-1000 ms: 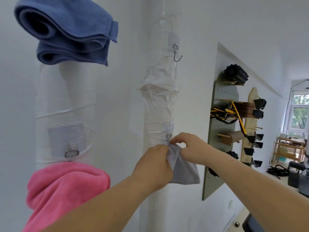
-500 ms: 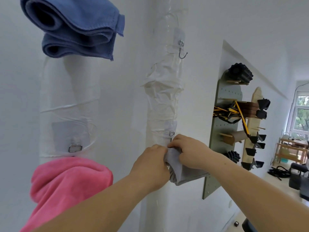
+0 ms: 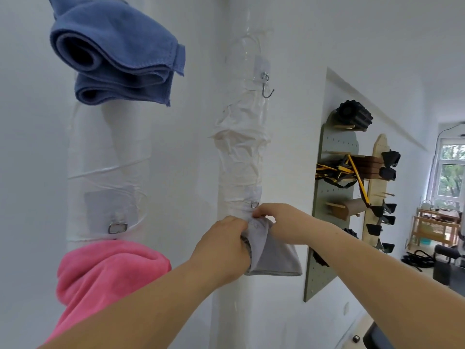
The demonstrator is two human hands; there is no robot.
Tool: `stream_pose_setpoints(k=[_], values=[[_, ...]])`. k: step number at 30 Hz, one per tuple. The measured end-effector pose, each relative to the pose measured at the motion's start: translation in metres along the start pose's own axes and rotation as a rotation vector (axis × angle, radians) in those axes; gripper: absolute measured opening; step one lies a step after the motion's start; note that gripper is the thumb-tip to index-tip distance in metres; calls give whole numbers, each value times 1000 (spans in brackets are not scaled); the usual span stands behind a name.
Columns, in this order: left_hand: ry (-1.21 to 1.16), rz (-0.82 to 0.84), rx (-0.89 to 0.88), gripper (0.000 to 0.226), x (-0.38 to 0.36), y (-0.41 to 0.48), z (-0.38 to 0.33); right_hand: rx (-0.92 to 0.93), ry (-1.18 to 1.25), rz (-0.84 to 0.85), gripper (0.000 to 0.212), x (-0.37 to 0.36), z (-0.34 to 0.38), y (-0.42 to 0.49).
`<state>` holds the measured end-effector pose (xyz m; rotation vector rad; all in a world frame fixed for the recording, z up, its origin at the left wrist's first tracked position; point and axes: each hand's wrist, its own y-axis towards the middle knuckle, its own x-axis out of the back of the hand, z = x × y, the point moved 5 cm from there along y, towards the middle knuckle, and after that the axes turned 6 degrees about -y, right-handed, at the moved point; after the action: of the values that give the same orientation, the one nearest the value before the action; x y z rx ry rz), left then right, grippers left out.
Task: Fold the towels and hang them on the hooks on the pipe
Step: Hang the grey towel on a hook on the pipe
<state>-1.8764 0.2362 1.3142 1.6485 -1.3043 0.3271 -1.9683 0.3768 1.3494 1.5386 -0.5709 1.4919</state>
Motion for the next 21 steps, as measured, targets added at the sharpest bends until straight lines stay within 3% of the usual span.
stream_pose_setpoints(k=[2, 4, 10, 21], values=[[7, 4, -17, 44, 2, -3, -3, -4, 2, 3, 42, 0, -2, -1], [6, -11, -39, 33, 3, -3, -2, -1, 23, -13, 43, 2, -3, -2], [-22, -46, -24, 28, 4, -5, 4, -37, 86, -61, 68, 9, -10, -10], [43, -56, -32, 30, 6, -3, 4, -85, 51, -86, 59, 3, -10, -22]])
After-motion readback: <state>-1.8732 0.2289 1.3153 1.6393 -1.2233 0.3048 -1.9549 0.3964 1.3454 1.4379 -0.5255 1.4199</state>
